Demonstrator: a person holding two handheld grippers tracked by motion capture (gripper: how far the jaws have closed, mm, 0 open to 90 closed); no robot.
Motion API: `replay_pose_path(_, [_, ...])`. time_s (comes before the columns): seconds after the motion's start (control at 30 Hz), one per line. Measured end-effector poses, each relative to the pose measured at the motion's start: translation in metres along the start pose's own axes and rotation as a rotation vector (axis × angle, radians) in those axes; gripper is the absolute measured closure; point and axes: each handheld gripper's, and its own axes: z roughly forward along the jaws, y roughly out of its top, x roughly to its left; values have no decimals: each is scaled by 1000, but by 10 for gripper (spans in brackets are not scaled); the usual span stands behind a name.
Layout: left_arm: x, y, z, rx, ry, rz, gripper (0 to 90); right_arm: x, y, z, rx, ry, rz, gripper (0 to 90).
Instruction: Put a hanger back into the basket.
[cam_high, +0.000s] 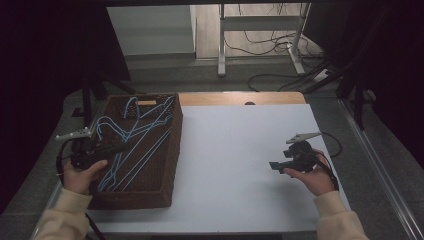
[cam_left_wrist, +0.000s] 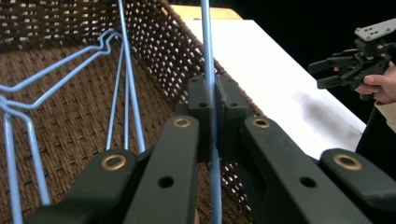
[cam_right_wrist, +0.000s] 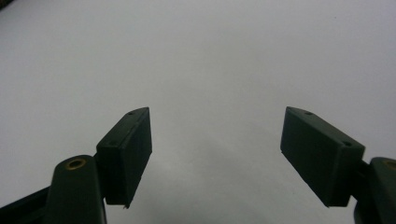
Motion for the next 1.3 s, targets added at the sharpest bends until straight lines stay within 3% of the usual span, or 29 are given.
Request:
replay_pose_path(0.4, [9, -4, 13, 65, 11, -31, 863, 0, 0, 0, 3, -1, 2, 248])
replay_pose_path(0.53, [15, -4, 17, 91, 35, -95, 863, -1, 0, -1, 2, -3, 5, 249])
replay_pose_path(0.57, [15, -4, 17, 91, 35, -95, 863, -1, 0, -1, 2, -3, 5, 249])
replay_pose_path(0.67, [20, -3, 17, 107, 109, -106, 859, 0, 0, -1, 0, -1, 2, 249])
replay_pose_path(0.7, [20, -3, 17, 107, 109, -106, 855, 0, 0, -1, 0, -1, 2, 249])
replay_pose_path(0.73, [25, -4, 16, 108, 158, -142, 846, -1, 0, -1, 0, -2, 2, 249])
replay_pose_path(0.83, [32, -5, 13, 92, 269, -159, 716, -1, 0, -1, 2, -4, 5, 249])
replay_pose_path(0.97, [32, -5, 8, 63, 268, -149, 581, 0, 1, -2, -4, -6, -1, 250])
replay_pose_path(1.1, [28, -4, 7, 50, 255, -126, 516, 0, 1, -1, -4, -6, -3, 250])
replay_pose_path(1.3, [15, -2, 10, 56, 200, -48, 443, 0, 2, 2, -2, -3, -9, 249])
